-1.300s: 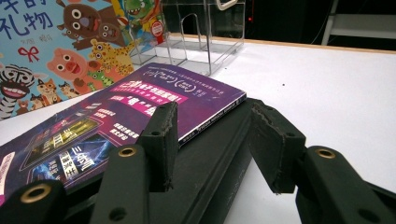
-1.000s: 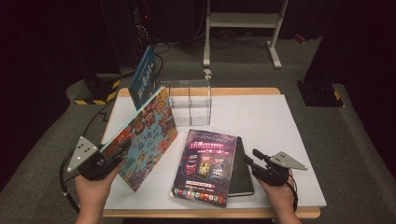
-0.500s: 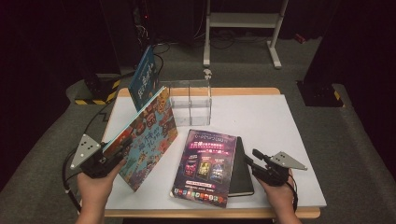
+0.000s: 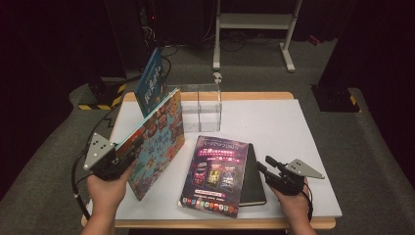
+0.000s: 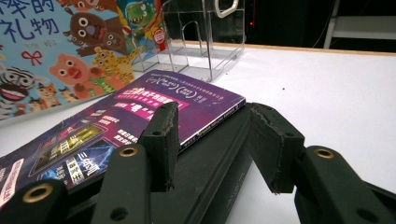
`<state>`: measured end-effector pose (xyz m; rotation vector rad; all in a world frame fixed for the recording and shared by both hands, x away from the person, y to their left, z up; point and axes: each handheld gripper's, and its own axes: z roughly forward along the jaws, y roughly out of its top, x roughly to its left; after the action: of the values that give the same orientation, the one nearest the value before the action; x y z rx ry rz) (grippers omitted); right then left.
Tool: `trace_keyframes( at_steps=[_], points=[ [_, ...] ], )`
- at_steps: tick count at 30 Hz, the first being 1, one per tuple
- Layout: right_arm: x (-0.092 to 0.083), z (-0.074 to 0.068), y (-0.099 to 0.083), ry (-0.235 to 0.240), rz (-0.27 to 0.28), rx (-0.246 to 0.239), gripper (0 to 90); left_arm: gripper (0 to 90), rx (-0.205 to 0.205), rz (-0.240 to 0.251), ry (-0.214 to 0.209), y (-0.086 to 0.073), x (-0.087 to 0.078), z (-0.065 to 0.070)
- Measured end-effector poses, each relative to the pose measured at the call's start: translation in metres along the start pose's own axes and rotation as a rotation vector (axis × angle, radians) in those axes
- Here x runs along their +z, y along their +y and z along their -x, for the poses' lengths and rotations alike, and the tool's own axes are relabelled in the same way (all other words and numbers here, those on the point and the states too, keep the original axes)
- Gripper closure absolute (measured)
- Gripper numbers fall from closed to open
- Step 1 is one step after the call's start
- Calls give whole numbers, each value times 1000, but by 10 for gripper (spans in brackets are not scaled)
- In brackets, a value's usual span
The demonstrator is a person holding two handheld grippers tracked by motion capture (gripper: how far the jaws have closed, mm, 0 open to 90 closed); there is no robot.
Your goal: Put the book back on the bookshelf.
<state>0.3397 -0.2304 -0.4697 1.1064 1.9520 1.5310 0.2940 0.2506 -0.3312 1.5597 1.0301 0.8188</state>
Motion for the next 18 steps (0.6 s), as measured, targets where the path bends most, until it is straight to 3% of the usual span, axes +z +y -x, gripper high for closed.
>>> trace_keyframes(
  at_steps=[3,8,18],
  points=[
    [-1,1,0,-1,2,2,529,810,10,12,30,4,-2,0],
    [-1,1,1,0,4,6,531,810,-30,30,70,6,-1,-5],
    [-2,2,1,-3,11,11,533,810,-22,63,157,12,34,-3]
  ],
)
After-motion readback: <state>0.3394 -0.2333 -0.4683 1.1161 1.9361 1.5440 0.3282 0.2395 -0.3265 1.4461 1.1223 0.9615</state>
